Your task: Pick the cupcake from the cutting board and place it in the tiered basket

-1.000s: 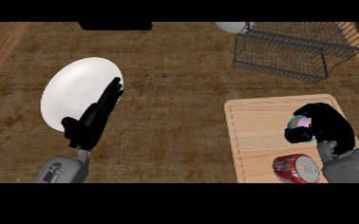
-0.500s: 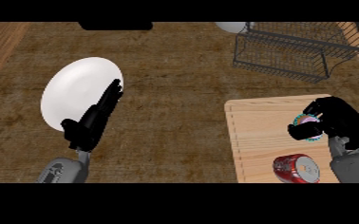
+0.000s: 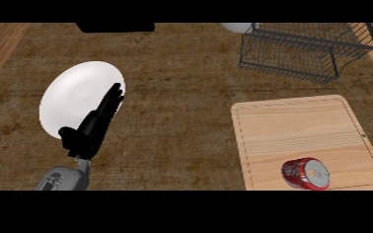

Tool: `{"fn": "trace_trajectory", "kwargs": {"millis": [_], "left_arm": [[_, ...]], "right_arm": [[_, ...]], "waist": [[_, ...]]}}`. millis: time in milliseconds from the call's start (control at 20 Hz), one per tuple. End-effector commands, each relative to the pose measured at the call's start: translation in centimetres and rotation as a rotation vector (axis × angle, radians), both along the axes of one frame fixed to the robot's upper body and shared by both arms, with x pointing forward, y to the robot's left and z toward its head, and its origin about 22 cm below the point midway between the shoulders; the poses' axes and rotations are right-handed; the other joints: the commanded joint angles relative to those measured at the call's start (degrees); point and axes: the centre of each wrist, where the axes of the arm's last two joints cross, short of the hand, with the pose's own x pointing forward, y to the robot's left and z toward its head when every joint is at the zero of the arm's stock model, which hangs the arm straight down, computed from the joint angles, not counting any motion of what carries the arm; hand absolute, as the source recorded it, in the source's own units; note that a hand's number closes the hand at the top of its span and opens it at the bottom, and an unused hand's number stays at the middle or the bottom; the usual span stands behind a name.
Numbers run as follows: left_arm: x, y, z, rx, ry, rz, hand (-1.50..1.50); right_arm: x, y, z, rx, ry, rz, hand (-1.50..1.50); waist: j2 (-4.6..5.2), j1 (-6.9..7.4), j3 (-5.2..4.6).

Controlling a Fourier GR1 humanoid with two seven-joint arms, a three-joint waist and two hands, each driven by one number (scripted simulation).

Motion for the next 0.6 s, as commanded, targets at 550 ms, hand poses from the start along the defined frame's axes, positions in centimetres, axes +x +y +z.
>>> {"fn": "trace_trajectory", "kwargs": {"millis": [550], "left_arm": [[1.0, -1.9, 0.1, -0.003, 0.017, -0.046, 0.0]], "right_arm": [[1.8, -8.2, 13.1, 0.366, -0.469, 0.271, 1.5]], "waist": [[0.08, 2.28, -0.4]]}}
